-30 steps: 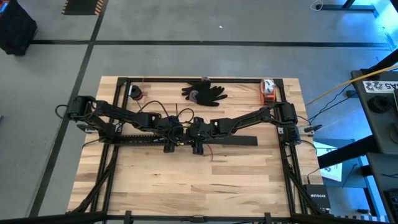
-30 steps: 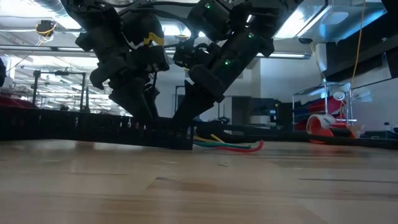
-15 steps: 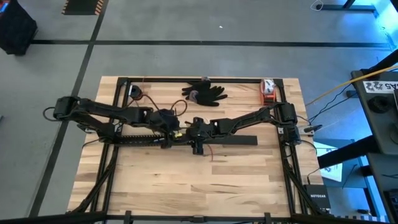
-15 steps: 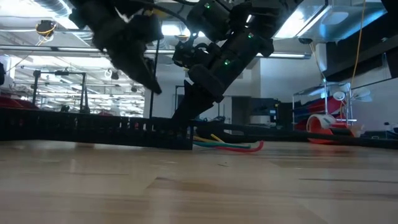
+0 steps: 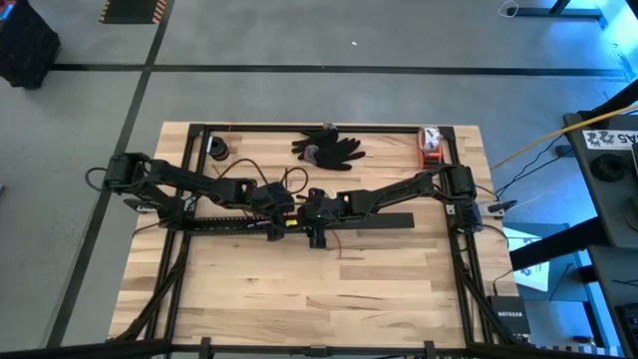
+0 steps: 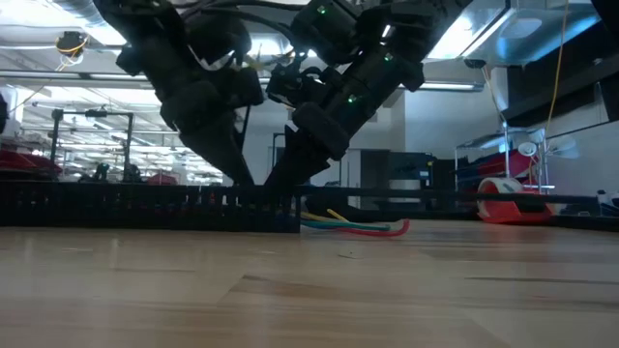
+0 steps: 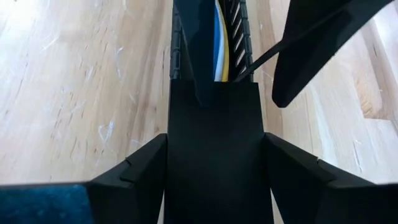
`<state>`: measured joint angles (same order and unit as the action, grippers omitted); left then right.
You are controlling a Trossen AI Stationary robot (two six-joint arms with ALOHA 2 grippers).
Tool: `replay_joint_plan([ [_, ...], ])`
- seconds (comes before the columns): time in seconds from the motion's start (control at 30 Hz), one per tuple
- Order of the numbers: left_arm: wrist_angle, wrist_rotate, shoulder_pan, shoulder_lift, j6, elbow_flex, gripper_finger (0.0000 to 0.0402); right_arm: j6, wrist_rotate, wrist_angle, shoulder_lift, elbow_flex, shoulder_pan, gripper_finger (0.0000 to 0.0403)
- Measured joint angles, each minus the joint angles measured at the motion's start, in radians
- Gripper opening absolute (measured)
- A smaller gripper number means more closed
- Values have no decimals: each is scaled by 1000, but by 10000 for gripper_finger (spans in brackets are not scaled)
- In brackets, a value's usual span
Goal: Ziptie cables
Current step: Close the black cable duct lid
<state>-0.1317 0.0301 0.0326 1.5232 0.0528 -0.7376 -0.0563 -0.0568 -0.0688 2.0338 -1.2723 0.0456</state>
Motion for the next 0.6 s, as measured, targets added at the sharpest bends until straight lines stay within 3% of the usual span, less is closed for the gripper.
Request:
replay_joint_plan([
  [0.3,-94,4,0,7,19,5,196,41,21,2,2,-14,0,232],
  [0.5,-239,15,1,-3,10,22,196,53,35,39,2,-51,0,266],
  [0.6,-237,13,1,-41,10,11,196,56,55,55,-4,-51,0,281],
])
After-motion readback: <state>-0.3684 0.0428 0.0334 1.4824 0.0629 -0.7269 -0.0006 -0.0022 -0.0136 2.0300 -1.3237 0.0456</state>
